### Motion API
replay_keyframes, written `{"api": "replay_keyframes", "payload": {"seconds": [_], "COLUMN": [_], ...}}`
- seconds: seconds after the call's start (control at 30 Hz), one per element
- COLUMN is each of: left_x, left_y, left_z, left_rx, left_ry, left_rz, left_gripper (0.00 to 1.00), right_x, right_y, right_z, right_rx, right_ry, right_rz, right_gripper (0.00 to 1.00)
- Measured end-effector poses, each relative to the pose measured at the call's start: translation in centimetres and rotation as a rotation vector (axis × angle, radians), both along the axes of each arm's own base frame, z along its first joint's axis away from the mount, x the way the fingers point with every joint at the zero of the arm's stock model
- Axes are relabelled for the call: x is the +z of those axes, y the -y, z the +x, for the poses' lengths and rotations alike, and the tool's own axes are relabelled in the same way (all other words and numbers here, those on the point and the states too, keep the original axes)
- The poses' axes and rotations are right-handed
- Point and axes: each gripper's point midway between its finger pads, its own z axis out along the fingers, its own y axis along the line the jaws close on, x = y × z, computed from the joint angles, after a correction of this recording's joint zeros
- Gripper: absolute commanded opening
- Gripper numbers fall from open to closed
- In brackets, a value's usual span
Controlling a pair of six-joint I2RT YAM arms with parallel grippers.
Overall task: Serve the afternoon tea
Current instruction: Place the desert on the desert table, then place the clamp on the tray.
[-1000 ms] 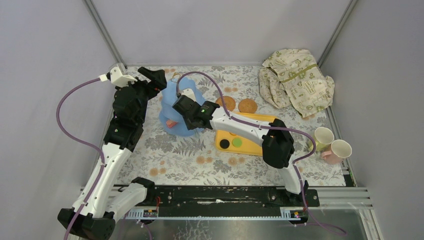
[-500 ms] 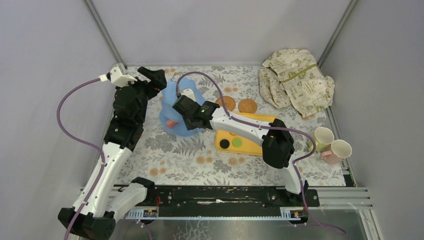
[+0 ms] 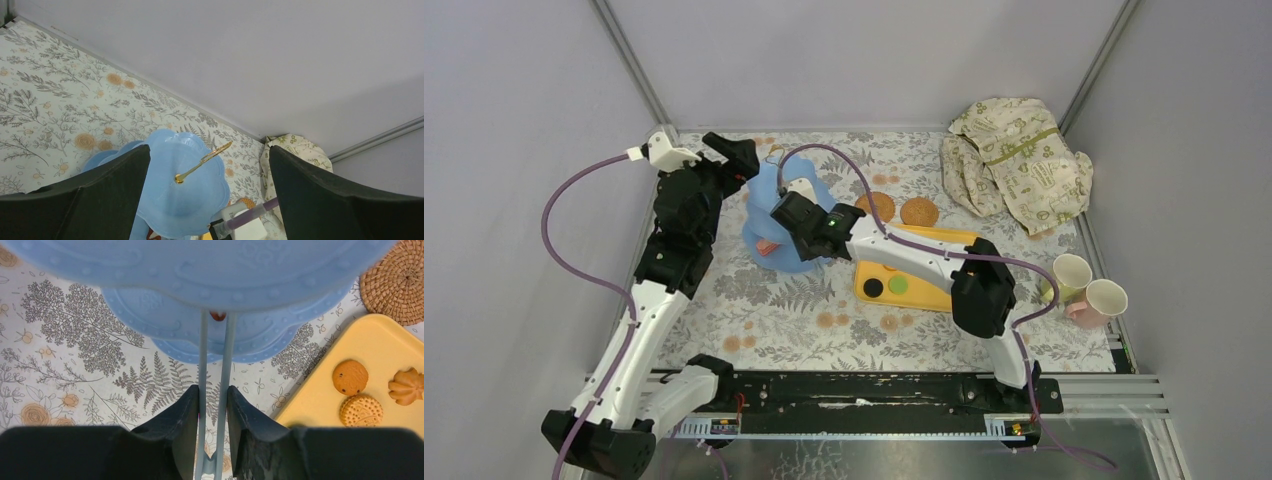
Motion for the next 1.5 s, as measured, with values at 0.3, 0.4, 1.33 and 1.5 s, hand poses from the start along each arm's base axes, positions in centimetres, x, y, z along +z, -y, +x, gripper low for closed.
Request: {"api": "replay_keyframes", "payload": {"seconds": [0.3,0.4,1.33,1.5], "left_x": [-0.3,0.1,0.7,0.7], "left_y": [0.2,0.2,0.8,0.9], "left_z": [0.5,0.5,0.7,0.7], "left_rx": [-0.006,-0.005,-0.038,-0.048], "left_ry": [-0.021,-0.014,-0.004,-0.004], "left_rz": [0.007,0.009,-0.002,-0.003], "left_gripper": [0.95,0.95,0.94,0.94], "right_x": [1.9,2.9,-2.3,-3.2], "right_y": [1.1,1.3,17.5,18.3], "right_z": [-0.9,-1.1,-9.1,-9.1], "right_rx": [0.014,0.019,-0.144,-0.174], "right_ry": [0.031,0.049,-0.005,-0.036], "right_rz": [0.038,0.062,-0.098,-0.103], "right_gripper": [0.29,0.28,0.29,0.33]}}
